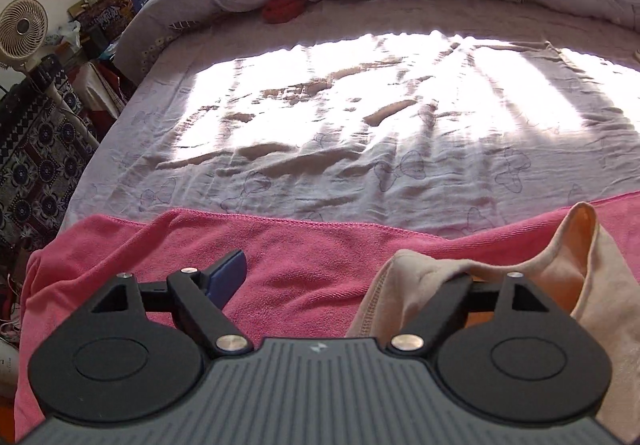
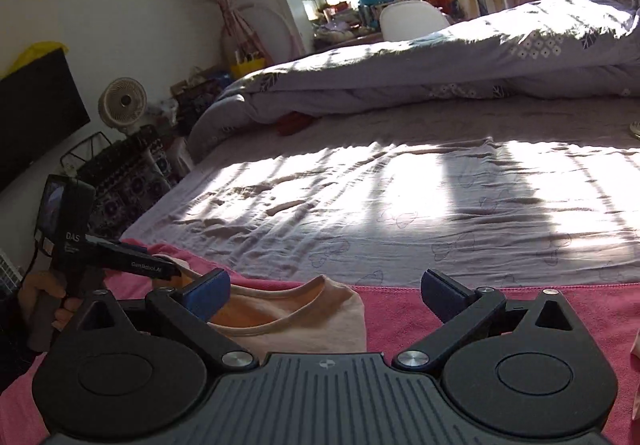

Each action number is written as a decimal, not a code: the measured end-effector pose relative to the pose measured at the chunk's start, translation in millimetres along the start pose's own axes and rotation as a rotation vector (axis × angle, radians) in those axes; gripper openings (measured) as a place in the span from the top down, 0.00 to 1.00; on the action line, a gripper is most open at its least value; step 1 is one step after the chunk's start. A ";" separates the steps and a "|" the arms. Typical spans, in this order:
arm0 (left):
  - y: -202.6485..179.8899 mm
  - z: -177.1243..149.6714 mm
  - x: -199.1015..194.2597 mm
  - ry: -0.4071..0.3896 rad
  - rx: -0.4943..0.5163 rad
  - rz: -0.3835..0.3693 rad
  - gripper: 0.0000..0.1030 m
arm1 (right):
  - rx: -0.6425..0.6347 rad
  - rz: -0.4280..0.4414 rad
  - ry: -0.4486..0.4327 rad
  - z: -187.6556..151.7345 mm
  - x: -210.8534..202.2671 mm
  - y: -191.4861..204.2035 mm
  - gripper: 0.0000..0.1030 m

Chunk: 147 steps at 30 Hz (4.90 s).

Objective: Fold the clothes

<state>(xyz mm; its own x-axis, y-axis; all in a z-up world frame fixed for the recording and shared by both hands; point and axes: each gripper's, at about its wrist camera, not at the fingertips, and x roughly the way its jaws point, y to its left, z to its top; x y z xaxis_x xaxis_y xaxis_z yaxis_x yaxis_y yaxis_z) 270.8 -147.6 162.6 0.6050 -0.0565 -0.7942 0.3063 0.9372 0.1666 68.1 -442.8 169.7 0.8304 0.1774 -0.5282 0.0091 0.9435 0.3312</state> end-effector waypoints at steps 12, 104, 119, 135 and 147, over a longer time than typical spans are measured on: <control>18.4 -33.1 5.5 0.177 -0.225 -0.013 0.12 | 0.200 -0.203 0.156 -163.4 -110.6 -30.0 0.00; 105.2 -416.5 -250.6 -0.100 -0.519 -0.548 0.20 | 0.320 0.099 -0.091 -214.6 -81.9 18.6 0.00; 138.3 -439.3 -210.5 0.046 -0.911 -0.671 0.71 | 0.318 0.102 -0.090 -214.4 -89.1 12.0 0.00; 134.5 -433.9 -208.5 0.024 -0.964 -0.654 1.00 | 0.319 0.103 -0.091 -214.7 -91.1 9.1 0.00; 162.6 -382.7 -248.1 -0.117 -0.770 -0.465 1.00 | 0.320 0.103 -0.091 -214.9 -91.0 10.4 0.00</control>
<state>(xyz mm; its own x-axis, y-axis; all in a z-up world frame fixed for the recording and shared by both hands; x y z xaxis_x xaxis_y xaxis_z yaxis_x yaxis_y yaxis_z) -110.7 150.5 163.2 0.6265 -0.4819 -0.6126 -0.0125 0.7796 -0.6261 -127.1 -388.9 53.2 0.8822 0.2282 -0.4118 0.0844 0.7838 0.6152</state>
